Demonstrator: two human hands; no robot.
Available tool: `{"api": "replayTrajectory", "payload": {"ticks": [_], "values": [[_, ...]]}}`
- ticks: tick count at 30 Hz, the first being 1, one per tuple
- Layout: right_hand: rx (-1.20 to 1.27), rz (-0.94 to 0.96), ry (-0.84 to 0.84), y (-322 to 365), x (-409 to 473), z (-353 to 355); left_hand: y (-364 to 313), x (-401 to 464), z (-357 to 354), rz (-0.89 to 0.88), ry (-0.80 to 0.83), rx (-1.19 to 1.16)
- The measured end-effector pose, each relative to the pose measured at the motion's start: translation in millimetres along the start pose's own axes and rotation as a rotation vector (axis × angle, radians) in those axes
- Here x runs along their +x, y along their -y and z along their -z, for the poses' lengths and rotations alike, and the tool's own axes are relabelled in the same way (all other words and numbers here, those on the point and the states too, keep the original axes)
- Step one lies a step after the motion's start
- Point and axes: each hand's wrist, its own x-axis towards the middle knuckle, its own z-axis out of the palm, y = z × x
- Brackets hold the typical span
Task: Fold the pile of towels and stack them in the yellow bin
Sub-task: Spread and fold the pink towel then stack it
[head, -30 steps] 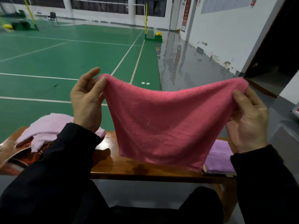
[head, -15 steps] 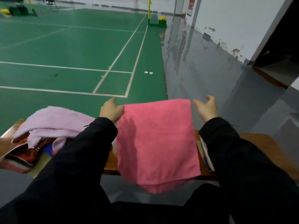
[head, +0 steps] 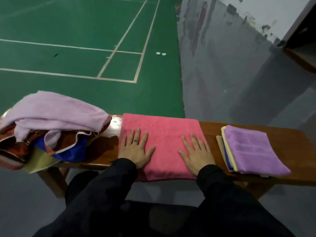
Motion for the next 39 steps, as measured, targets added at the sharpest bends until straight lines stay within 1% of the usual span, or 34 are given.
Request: {"api": "replayTrajectory", "payload": {"ticks": [5, 9, 12, 13, 15, 16, 17, 18, 19, 22, 25, 27, 30, 34, 39], "values": [[-0.007, -0.048, 0.067, -3, 24, 7, -1, 36, 7, -0.015, 0.024, 0.021], [0.071, -0.098, 0.095, -4, 45, 16, -1, 68, 20, -0.045, 0.053, 0.007], [0.077, -0.08, 0.111, -3, 46, 21, -4, 66, 28, -0.101, 0.034, -0.031], [0.09, -0.062, 0.074, -1, 38, 21, -4, 51, 30, -0.137, -0.024, -0.071], [0.185, 0.055, -0.161, -2, 15, 13, 5, 11, 22, -0.28, -0.258, -0.181], [0.243, 0.14, -0.266, -3, 0, 9, 13, -10, 16, -0.356, -0.347, -0.232], [0.285, 0.225, -0.336, -5, -15, 2, 23, -30, 10, -0.419, -0.384, -0.252], [0.305, 0.293, -0.366, -9, -28, -6, 33, -44, 4, -0.446, -0.389, -0.248], [0.318, 0.323, -0.361, -12, -40, -11, 41, -53, -1, -0.444, -0.38, -0.247], [0.365, 0.306, -0.359, -25, -53, -15, 53, -55, 1, -0.449, -0.352, -0.247], [0.314, 0.332, -0.354, -36, -53, -9, 56, -54, 11, -0.514, -0.29, -0.244], [0.252, 0.367, -0.388, -39, -52, -8, 56, -53, 10, -0.515, -0.295, -0.195], [0.215, 0.366, -0.431, -35, -50, -1, 53, -52, 9, -0.443, -0.329, -0.122], [0.295, 0.27, -0.475, -29, -56, 16, 45, -60, 23, -0.35, -0.421, -0.202], [0.288, 0.32, -0.528, -28, -58, 24, 43, -68, 34, -0.339, -0.476, -0.238]]}}
